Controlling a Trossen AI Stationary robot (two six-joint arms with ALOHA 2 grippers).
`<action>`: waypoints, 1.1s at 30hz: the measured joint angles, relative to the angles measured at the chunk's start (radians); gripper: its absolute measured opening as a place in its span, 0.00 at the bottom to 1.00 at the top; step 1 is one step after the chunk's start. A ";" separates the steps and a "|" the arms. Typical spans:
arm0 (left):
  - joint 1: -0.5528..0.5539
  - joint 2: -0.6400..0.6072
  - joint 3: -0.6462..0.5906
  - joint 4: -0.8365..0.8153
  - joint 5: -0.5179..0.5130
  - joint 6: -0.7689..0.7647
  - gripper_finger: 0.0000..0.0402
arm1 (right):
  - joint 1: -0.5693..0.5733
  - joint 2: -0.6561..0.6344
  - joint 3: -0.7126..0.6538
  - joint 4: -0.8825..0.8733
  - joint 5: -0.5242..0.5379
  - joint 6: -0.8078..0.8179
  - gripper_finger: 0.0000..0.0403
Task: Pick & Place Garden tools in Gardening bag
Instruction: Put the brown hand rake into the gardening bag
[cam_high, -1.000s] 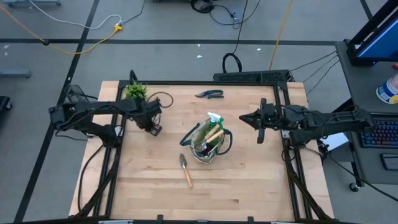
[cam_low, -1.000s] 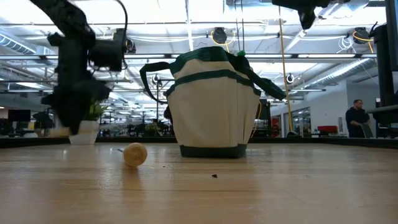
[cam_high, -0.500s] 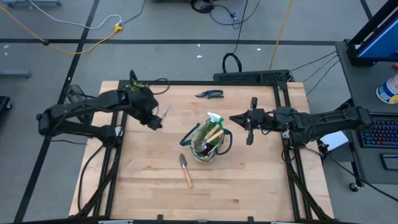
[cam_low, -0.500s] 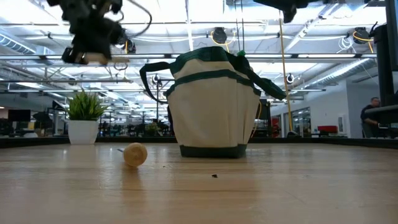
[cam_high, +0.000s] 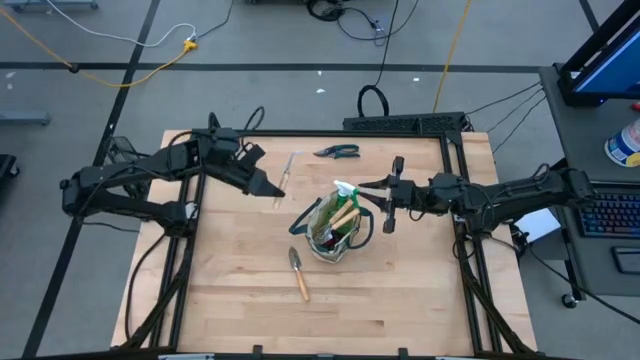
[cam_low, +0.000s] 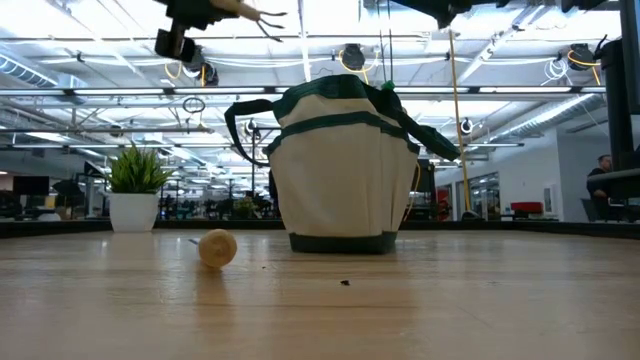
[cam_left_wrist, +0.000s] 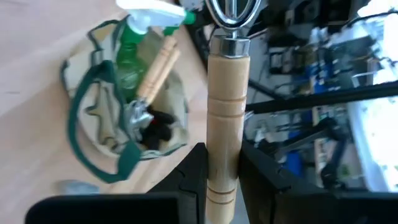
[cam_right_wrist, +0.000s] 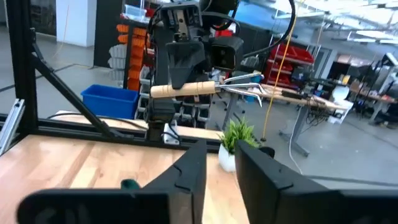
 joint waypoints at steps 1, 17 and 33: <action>-0.004 0.000 0.000 0.016 -0.001 -0.018 0.17 | 0.000 0.002 0.000 0.008 0.000 -0.011 0.22; -0.081 0.136 0.000 0.351 0.059 -0.262 0.17 | 0.000 0.028 0.051 0.105 -0.003 -0.199 0.39; -0.082 0.231 0.000 0.462 0.137 -0.466 0.17 | 0.000 0.245 0.269 -0.169 0.084 -0.508 0.45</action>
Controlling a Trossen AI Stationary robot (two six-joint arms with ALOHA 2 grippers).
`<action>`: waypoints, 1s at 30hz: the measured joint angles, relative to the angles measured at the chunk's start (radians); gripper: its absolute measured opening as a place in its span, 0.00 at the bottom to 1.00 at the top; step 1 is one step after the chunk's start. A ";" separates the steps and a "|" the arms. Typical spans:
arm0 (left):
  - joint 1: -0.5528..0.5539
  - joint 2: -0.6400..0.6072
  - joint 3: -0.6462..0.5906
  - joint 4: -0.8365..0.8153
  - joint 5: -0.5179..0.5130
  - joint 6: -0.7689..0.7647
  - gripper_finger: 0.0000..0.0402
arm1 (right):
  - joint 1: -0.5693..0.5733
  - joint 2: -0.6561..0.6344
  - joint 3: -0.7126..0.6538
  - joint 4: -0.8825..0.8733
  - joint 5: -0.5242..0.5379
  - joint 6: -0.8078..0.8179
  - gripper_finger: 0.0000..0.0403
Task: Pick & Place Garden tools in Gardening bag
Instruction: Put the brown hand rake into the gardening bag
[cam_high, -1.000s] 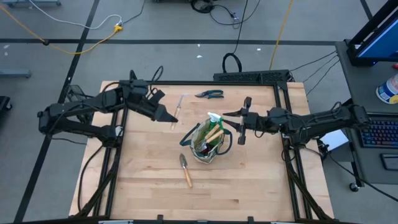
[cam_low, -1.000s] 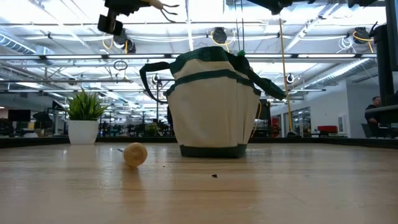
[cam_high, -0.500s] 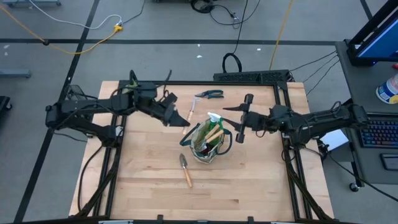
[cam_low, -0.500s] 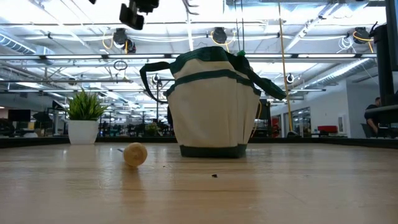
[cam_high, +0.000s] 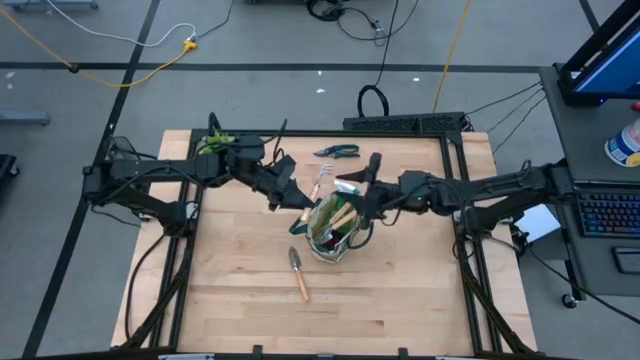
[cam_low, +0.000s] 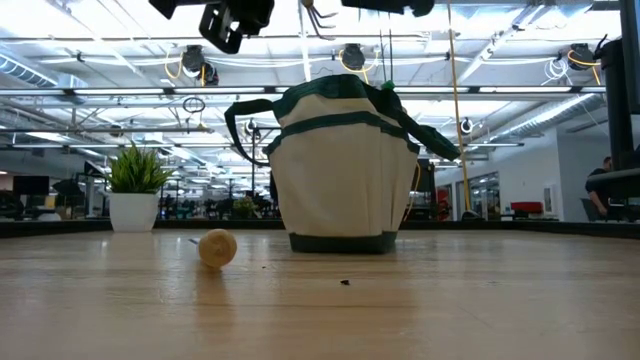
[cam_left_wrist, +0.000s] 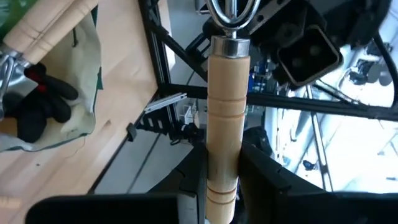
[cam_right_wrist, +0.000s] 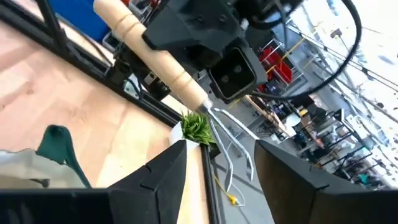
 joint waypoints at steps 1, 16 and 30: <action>0.000 0.000 0.000 -0.001 0.000 -0.010 0.17 | 0.000 0.012 0.012 -0.001 0.005 -0.008 0.45; 0.003 0.000 0.000 -0.003 -0.005 -0.087 0.17 | 0.050 0.168 0.129 0.001 0.047 -0.217 0.45; -0.008 0.000 0.000 -0.011 -0.003 -0.101 0.17 | 0.059 0.252 0.218 0.005 0.052 -0.241 0.45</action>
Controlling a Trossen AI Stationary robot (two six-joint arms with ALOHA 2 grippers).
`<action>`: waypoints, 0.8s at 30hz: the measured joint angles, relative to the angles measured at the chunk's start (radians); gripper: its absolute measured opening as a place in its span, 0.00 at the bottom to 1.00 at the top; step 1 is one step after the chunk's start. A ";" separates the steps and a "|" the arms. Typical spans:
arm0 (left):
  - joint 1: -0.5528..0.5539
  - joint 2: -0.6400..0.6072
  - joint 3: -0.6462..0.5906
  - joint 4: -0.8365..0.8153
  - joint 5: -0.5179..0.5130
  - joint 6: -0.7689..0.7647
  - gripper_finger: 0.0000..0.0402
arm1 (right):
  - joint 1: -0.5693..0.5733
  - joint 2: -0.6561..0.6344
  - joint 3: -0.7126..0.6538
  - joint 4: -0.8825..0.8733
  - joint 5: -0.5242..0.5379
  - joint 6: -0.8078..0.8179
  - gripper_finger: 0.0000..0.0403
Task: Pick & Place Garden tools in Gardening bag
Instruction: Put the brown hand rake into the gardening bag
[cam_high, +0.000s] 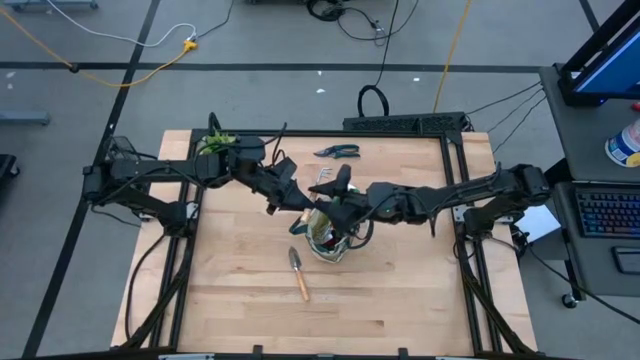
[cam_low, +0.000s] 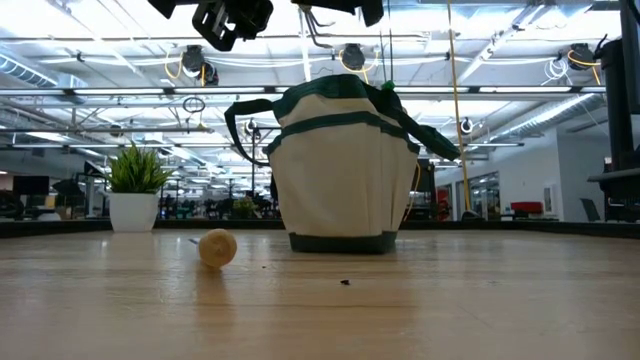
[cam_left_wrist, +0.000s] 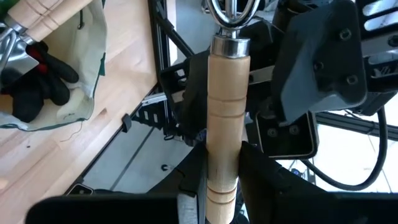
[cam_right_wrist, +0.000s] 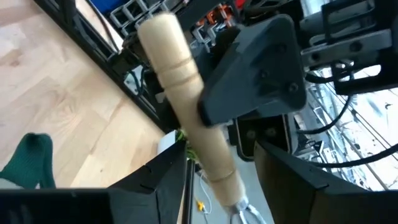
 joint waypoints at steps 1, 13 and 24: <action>0.000 0.000 0.000 -0.001 0.000 0.000 0.17 | 0.000 0.001 0.002 0.001 -0.001 0.000 0.44; 0.002 -0.002 0.000 -0.021 0.009 -0.015 0.17 | 0.001 0.002 0.001 -0.020 -0.004 -0.001 0.18; 0.035 -0.002 0.000 -0.041 -0.014 0.055 0.20 | 0.000 0.000 0.000 -0.047 0.035 0.108 0.16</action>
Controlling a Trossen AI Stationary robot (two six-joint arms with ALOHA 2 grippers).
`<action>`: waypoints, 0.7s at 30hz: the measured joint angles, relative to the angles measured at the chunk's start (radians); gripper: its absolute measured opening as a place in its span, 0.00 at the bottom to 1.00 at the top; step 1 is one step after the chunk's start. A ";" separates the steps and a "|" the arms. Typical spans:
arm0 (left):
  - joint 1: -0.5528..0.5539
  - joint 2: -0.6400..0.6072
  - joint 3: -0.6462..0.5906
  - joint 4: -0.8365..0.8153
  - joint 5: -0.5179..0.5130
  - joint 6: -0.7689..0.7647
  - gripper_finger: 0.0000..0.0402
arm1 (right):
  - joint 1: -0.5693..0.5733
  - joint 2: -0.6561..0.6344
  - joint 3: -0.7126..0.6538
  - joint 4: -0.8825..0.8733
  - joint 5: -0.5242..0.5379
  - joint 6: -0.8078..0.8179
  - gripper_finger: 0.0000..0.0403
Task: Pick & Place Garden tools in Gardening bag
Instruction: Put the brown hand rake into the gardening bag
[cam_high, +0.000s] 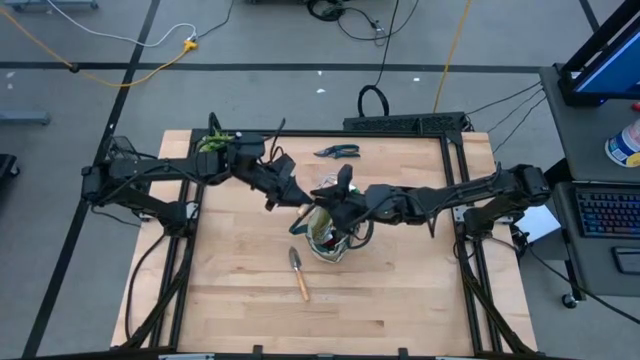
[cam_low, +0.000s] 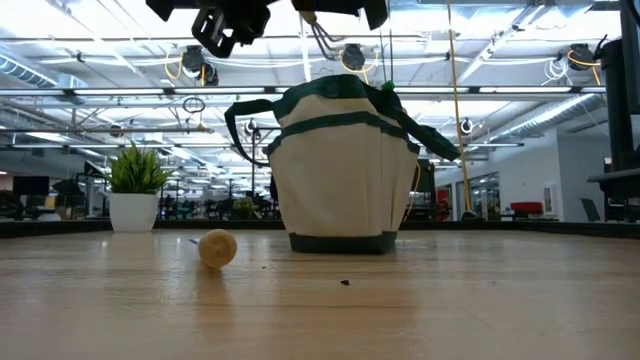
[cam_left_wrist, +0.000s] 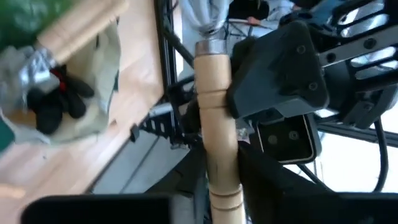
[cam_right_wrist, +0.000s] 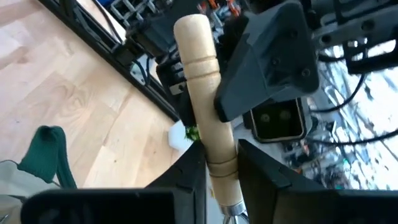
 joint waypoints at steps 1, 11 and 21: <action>0.006 0.000 0.000 0.003 -0.005 0.021 0.23 | 0.000 0.000 0.000 -0.006 0.013 0.013 0.16; 0.090 0.000 0.000 0.018 -0.020 0.291 0.61 | 0.000 0.000 0.002 -0.041 0.038 0.141 0.13; 0.258 -0.041 0.000 -0.006 0.042 0.650 0.64 | -0.008 0.000 0.002 -0.046 0.046 0.342 0.13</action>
